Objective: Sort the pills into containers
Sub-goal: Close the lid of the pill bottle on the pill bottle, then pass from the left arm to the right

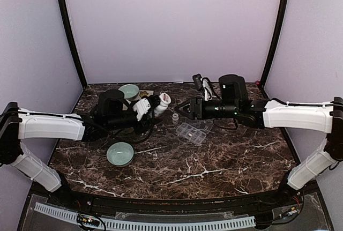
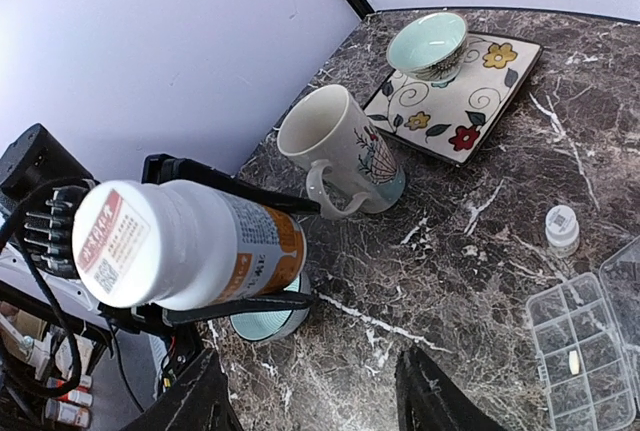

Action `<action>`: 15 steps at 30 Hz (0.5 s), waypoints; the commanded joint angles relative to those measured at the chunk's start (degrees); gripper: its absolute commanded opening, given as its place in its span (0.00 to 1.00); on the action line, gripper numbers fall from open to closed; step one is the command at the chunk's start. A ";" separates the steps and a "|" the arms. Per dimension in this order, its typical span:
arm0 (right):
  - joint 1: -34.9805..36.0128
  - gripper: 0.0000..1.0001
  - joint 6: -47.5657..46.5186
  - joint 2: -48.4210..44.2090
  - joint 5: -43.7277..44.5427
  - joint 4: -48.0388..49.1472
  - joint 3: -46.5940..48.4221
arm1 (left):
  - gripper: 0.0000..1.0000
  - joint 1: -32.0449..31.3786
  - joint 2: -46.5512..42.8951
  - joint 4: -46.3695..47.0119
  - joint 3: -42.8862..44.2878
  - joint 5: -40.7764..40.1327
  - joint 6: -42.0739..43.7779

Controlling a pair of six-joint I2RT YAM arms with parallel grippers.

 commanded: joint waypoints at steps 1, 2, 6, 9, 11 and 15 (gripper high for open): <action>-0.82 0.58 -2.77 -1.50 1.30 -3.06 3.48 | 0.00 -0.12 0.47 -1.72 2.79 2.79 -0.78; -0.83 0.58 -2.99 -1.46 1.39 -3.57 3.85 | 0.00 -0.12 0.65 -1.81 2.79 3.08 -0.82; -0.91 0.58 -3.10 -1.30 0.75 -4.17 4.29 | 0.00 -0.12 1.24 -1.68 2.86 4.10 -0.95; -0.85 0.62 -3.28 -1.88 -0.13 -3.86 4.01 | 0.00 -0.13 1.34 -1.91 2.96 4.11 -0.84; -0.88 0.66 -4.12 -2.09 -0.89 -4.45 4.35 | 0.00 -0.12 1.34 -1.86 2.99 4.16 -0.72; -0.71 0.69 -6.07 -2.91 -1.66 -6.75 5.07 | 0.00 -0.12 1.50 -2.62 3.45 4.20 -0.62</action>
